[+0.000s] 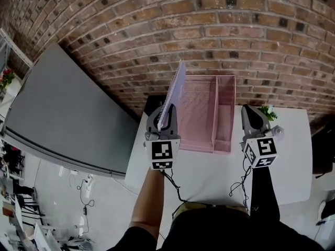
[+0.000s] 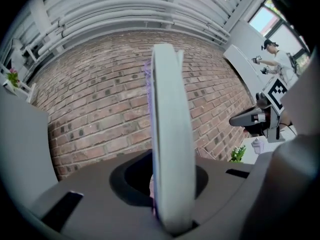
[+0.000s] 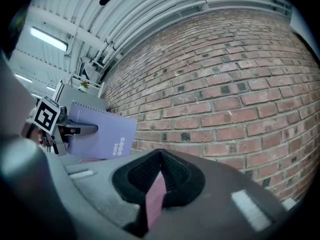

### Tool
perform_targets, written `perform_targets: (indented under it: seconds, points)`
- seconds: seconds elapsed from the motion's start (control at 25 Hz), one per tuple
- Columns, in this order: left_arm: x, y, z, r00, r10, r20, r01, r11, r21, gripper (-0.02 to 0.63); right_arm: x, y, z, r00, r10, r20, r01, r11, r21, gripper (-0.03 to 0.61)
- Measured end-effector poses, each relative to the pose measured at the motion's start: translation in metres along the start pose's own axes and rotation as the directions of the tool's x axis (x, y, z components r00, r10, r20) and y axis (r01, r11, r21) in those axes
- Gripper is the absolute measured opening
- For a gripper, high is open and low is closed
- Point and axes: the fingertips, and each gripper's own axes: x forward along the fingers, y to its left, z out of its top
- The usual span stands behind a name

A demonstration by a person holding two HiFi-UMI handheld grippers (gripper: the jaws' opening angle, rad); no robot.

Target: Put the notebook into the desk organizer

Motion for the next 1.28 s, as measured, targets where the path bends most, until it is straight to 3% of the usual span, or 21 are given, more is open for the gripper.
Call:
perform_targets:
  seconds: [0.2,0.52,0.76,0.84,0.96,1.08,1.28]
  points:
    - [0.017,0.001,0.001,1.0,0.031,-0.002,-0.031,0.99,0.139,0.048,0.005,-0.01,-0.002,1.0,-0.009,-0.006,0.01,1.0,0.008,0.0]
    - [0.039,0.006,-0.015,0.996,0.074,-0.056,-0.058,0.967,0.247,0.048,0.009,-0.023,-0.01,0.999,-0.03,-0.022,0.031,0.999,0.024,0.0]
    - [0.062,0.014,-0.031,0.987,0.131,-0.09,-0.089,0.926,0.368,0.046,0.006,-0.037,-0.017,0.997,-0.064,-0.034,0.065,0.997,0.034,0.0]
    - [0.07,0.006,-0.039,0.986,0.115,-0.12,-0.053,0.902,0.428,0.046,0.007,-0.041,-0.018,0.997,-0.07,-0.036,0.071,0.997,0.035,0.0]
    - [0.08,-0.018,-0.053,0.979,0.028,-0.203,0.072,0.88,0.47,0.045,0.007,-0.046,-0.018,0.996,-0.077,-0.038,0.078,0.996,0.032,0.0]
    - [0.086,-0.04,-0.067,0.961,-0.064,-0.269,0.183,0.876,0.446,0.048,0.008,-0.05,-0.02,0.996,-0.082,-0.042,0.084,0.996,0.032,0.0]
    - [0.091,-0.056,-0.081,0.938,-0.136,-0.319,0.257,0.891,0.375,0.048,0.006,-0.054,-0.028,0.994,-0.085,-0.064,0.087,0.996,0.032,0.0]
